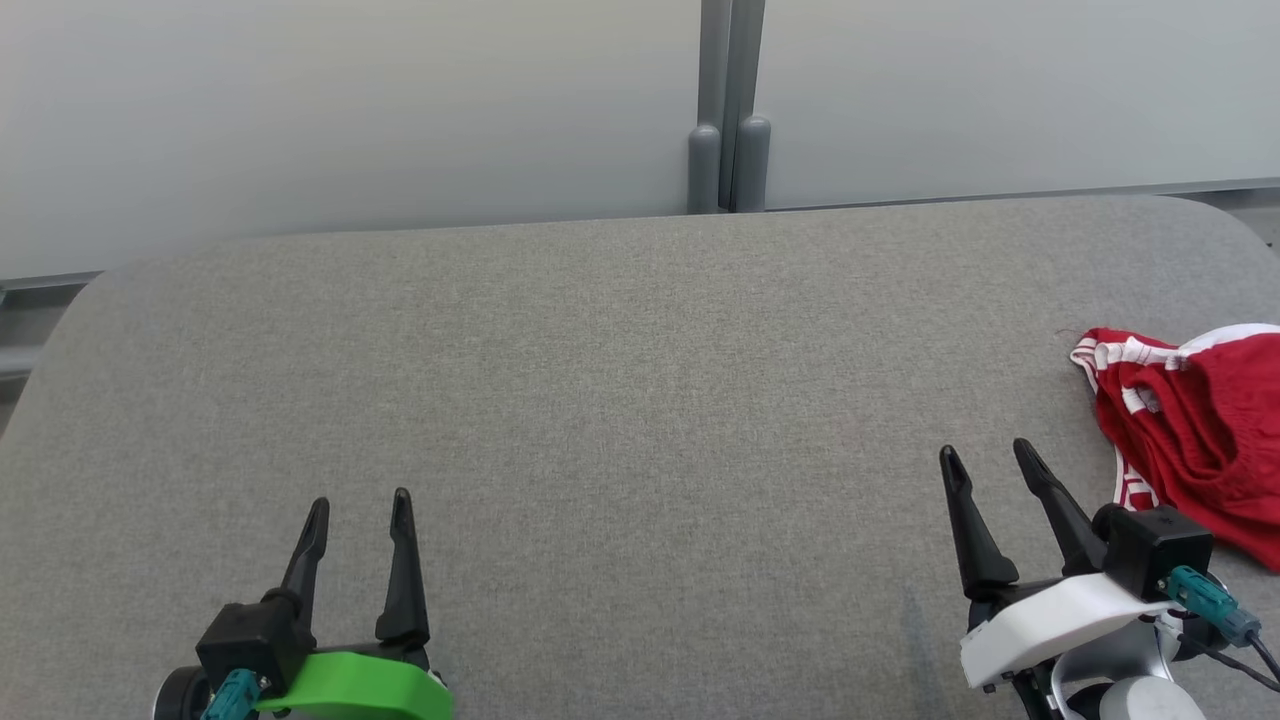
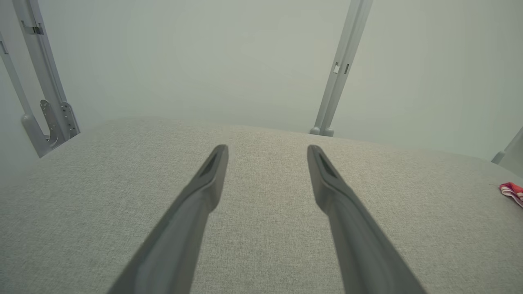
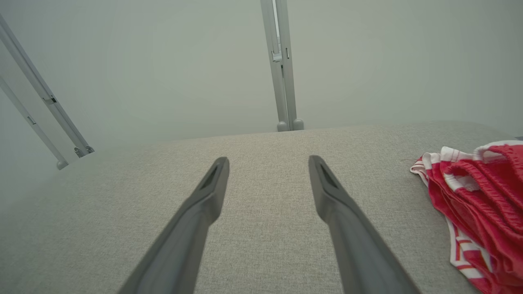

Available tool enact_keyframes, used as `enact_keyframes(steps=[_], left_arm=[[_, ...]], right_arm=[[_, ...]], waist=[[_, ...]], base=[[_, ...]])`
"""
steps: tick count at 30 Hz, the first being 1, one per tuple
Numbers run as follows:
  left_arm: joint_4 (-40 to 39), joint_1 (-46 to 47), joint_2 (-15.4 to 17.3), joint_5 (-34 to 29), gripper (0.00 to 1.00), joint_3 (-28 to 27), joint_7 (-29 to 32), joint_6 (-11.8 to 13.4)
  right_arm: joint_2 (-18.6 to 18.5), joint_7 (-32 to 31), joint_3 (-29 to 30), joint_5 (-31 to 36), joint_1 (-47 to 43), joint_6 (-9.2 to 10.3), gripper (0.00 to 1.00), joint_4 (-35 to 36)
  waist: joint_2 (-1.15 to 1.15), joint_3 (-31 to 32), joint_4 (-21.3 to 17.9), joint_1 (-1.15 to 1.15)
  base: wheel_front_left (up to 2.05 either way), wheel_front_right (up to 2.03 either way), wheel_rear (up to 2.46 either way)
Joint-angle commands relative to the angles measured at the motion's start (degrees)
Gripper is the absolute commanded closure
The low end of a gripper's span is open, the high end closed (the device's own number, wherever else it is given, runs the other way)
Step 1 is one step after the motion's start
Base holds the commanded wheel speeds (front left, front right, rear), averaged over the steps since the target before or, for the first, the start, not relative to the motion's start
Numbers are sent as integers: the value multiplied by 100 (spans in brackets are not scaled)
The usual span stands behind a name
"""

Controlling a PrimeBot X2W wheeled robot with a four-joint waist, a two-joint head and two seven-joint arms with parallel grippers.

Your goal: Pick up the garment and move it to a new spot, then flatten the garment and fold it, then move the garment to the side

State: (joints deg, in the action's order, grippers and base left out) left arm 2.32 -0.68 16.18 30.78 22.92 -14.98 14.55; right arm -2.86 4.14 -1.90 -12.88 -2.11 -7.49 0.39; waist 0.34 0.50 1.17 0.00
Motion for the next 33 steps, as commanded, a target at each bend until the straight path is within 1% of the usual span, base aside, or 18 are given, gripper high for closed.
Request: enact_keyframes(steps=[1, 5, 6, 9, 20, 21, 24, 25, 33], left_arm=[[-11, -57, -9, -56, 0, -22, -28, -18], [-6, -75, -15, -118, 0, -49, -24, -13], [8, -3, -18, -65, 100, -32, -4, 0], [132, -24, -80, -32, 100, -10, 30, -9], [289, 104, -241, 928, 100, -366, 282, -327], [289, 104, -241, 928, 100, -366, 282, -327], [347, 148, -283, 1168, 100, -457, 347, -414], [384, 176, -311, 1320, 100, -515, 389, -470], [516, 275, -412, 1905, 100, -740, 551, -677]], right_arm=[[-9, 35, 13, 3, -28, 0, 0, 24], [-9, 36, -9, -19, 4, 0, 0, 22], [1, 0, -15, -6, 0, 0, 100, -18], [23, -1, -32, -44, -42, 0, 100, -147], [-65, -111, 47, -1319, 89, 0, 100, -329], [-65, -111, 47, -1319, 89, 0, 100, -329], [-84, -142, 70, -1634, 127, 0, 100, -381], [-96, -161, 86, -1837, 149, 0, 100, -414], [-132, -243, 152, -2596, 236, 0, 100, -534]], waist=[[-34, -2, -1, 0], [-34, -1, -10, 0], [0, -1, -10, 0], [0, -2, -10, 0], [-3, -8, -20, 0], [-3, -8, -20, 0], [-4, -10, -22, 0], [-5, -11, -24, 0], [-7, -15, -31, 0]], base=[[0, 0, 0], [0, 0, 0], [0, 0, 0], [0, 0, 0], [0, 0, 0], [0, 0, 0], [0, 0, 0], [0, 0, 0], [0, 0, 0]])
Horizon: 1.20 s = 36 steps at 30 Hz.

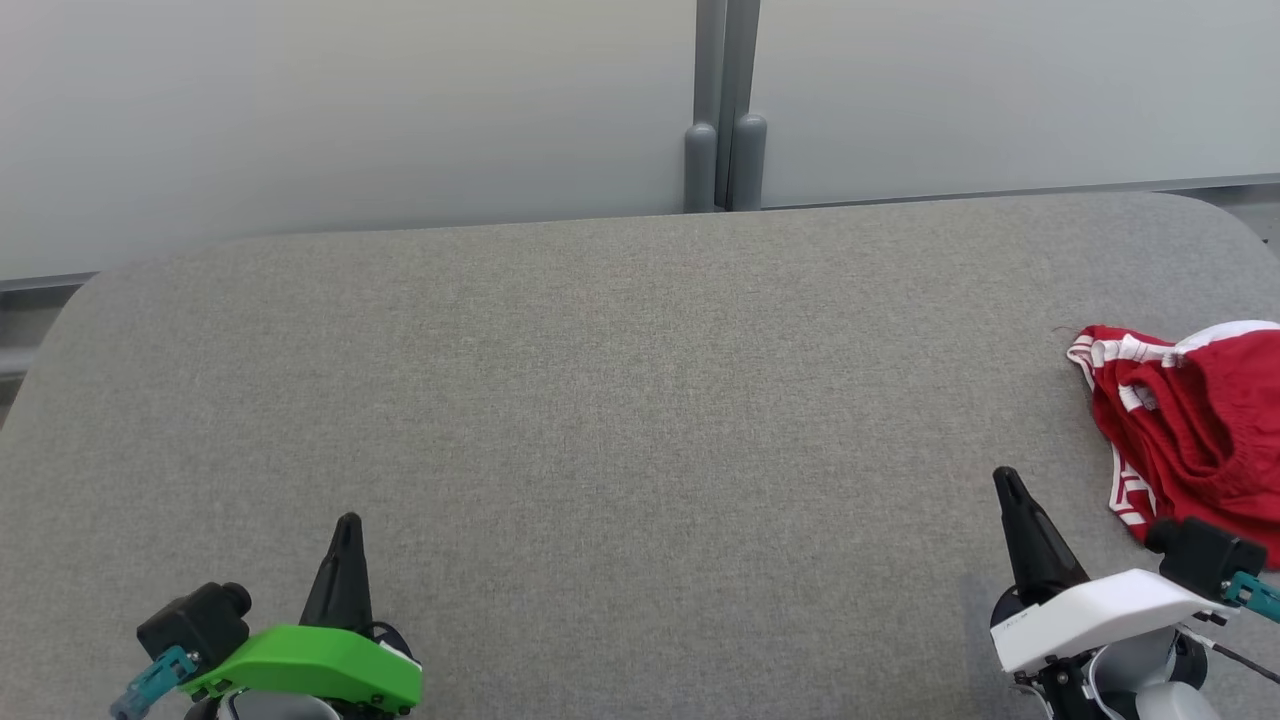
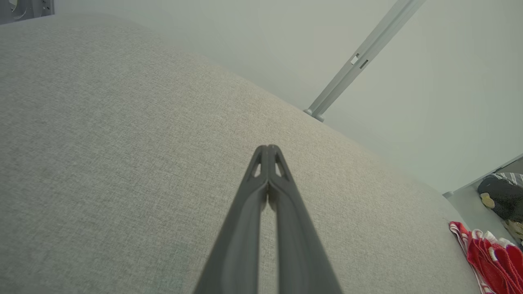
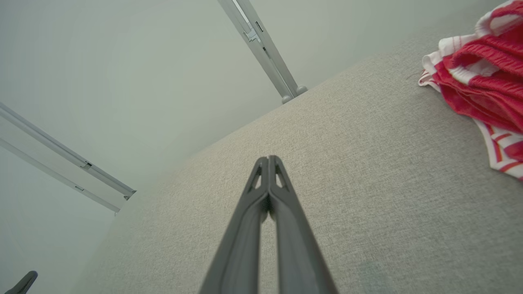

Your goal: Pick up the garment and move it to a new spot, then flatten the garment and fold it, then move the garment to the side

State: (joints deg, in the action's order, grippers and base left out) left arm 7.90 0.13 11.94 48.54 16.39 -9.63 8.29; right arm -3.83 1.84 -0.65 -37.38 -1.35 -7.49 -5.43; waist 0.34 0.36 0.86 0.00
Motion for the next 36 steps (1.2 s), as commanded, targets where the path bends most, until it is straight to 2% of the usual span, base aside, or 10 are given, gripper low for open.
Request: enact_keyframes(steps=[1, 21, 36], left_arm=[[-27, 205, -1, 193, 100, -113, 33, -72], [187, 386, -236, 1416, 100, -604, 389, -510], [316, 490, -378, 2126, 100, -900, 605, -757]], right_arm=[[-39, -23, 37, -232, 169, 0, 100, 35], [-95, -227, 214, -1812, 349, 0, 100, -219], [-112, -366, 340, -2720, 456, -1, 100, -374]], waist=[[-7, -1, -1, 0], [-12, -12, -18, 0], [-16, -20, -30, 0]], base=[[0, 0, 0], [0, 0, 0], [0, 0, 0]])
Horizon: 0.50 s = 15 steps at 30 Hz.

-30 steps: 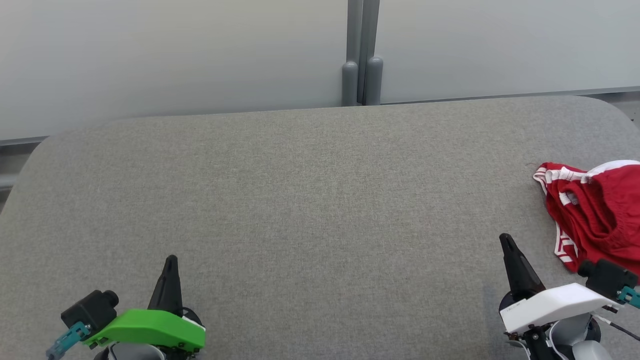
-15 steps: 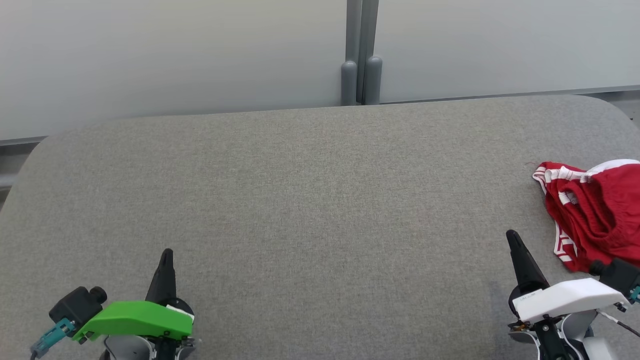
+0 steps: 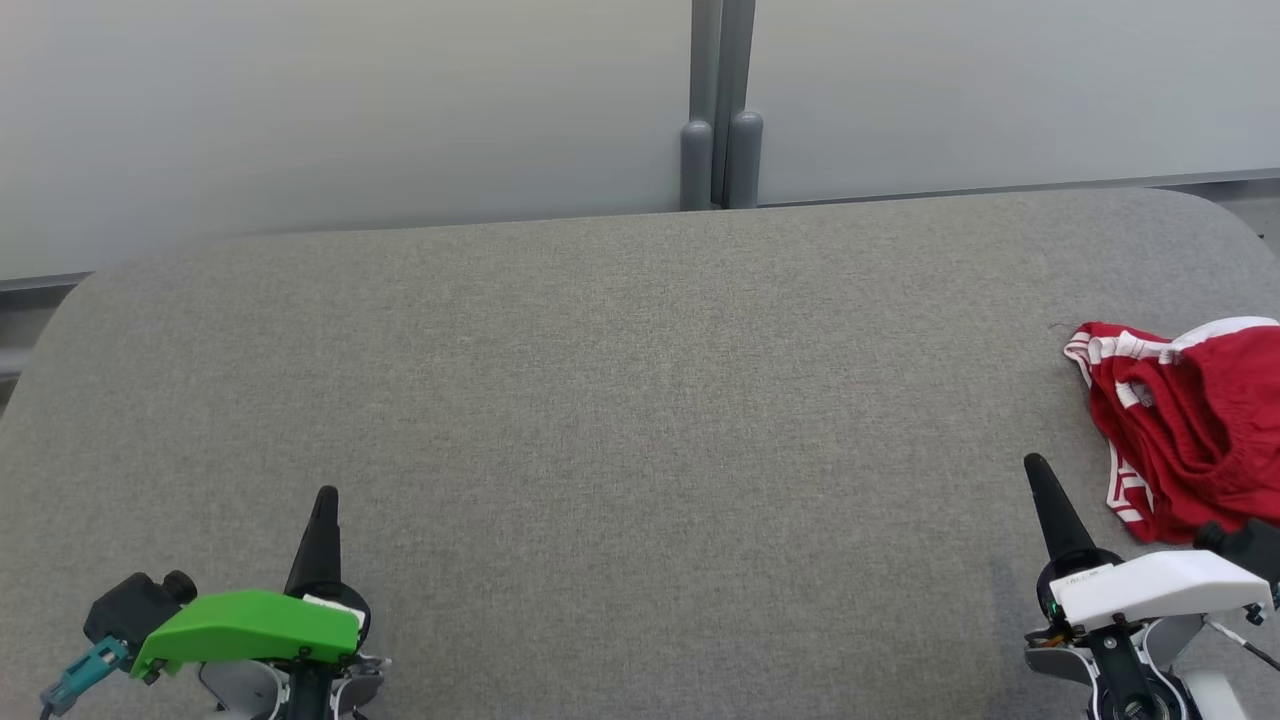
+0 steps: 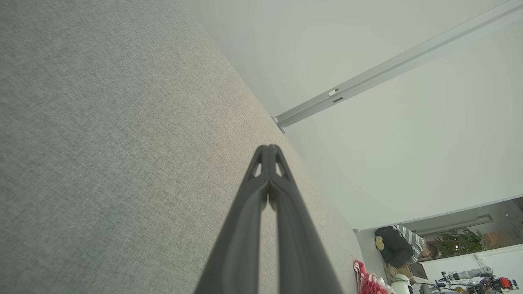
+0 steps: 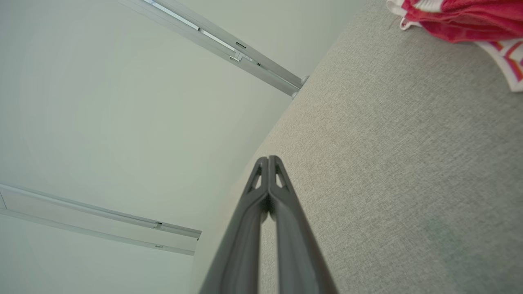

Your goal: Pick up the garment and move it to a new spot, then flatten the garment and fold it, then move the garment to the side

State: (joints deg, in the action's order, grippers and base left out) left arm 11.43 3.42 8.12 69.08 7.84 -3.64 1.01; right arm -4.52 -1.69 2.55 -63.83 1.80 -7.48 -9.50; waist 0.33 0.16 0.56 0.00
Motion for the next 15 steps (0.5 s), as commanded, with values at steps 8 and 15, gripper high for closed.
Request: enact_keyframes(steps=[8, 15], left_arm=[[36, 209, -74, 437, 100, -202, 117, -164], [91, 254, -133, 732, 100, -334, 212, -270]], right_arm=[[-47, -86, 92, -542, 185, -2, 100, -47], [-48, -154, 153, -919, 238, -2, 100, -113]], waist=[[-18, -4, -7, 0], [-20, -8, -13, 0]], base=[[0, 0, 0], [0, 0, 0]])
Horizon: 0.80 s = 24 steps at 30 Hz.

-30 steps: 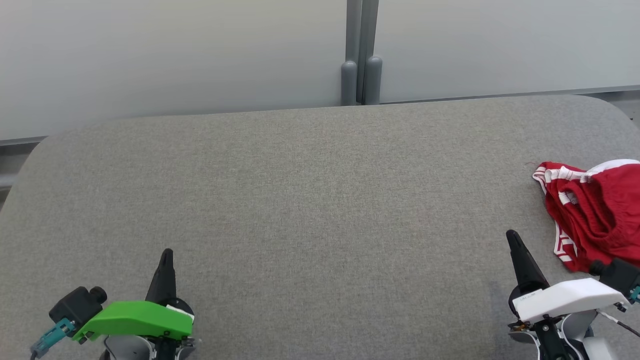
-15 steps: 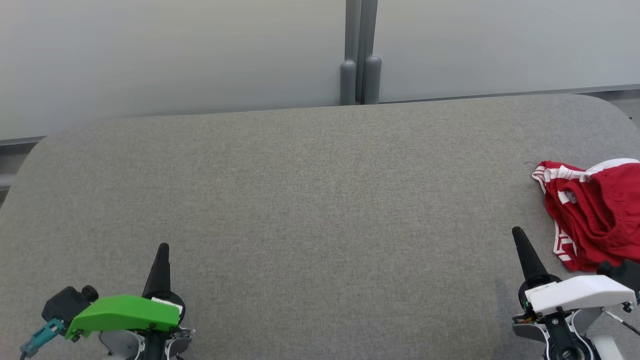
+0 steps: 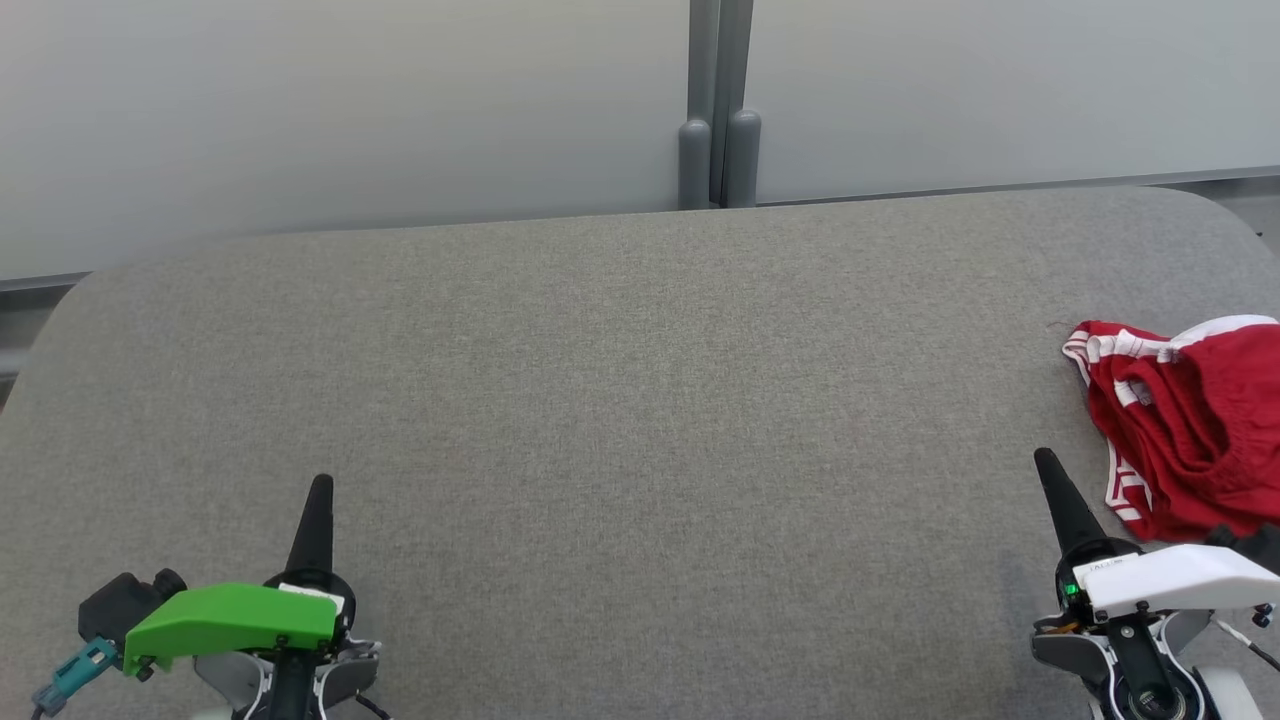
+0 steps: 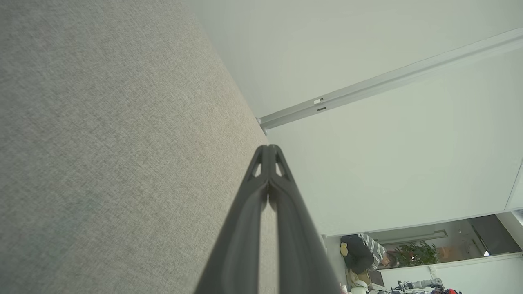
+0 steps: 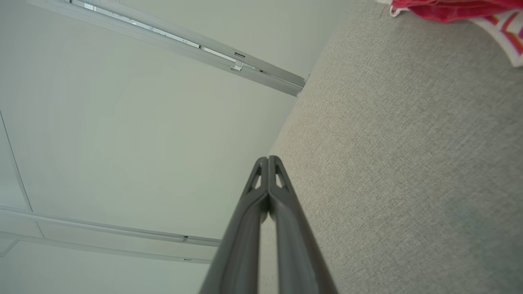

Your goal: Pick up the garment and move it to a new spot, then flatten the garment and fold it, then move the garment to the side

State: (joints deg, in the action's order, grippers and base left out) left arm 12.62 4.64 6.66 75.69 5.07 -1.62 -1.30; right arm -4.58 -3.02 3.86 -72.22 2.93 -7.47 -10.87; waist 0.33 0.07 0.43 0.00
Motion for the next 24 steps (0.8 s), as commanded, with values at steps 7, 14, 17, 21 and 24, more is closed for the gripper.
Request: enact_keyframes(steps=[7, 14, 17, 21, 24], left_arm=[[24, 179, -50, 340, 100, -175, 105, -144], [83, 213, -110, 620, 100, -290, 183, -239], [104, 229, -131, 711, 100, -334, 220, -273], [131, 239, -158, 863, 100, -403, 263, -325], [143, 255, -173, 940, 100, -433, 286, -351]], right_arm=[[-41, -85, 80, -430, 160, -4, 100, -38], [-38, -144, 141, -760, 203, -4, 100, -99], [-36, -170, 167, -890, 224, -4, 100, -124], [-33, -203, 199, -1074, 237, -4, 100, -156], [-31, -219, 213, -1152, 246, -4, 100, -171]], waist=[[-22, -4, -6, 0], [-24, -8, -12, 0], [-24, -9, -14, 0], [-25, -11, -18, 0], [-26, -12, -20, 0]], base=[[0, 0, 0], [0, 0, 0], [0, 0, 0], [0, 0, 0], [0, 0, 0]])
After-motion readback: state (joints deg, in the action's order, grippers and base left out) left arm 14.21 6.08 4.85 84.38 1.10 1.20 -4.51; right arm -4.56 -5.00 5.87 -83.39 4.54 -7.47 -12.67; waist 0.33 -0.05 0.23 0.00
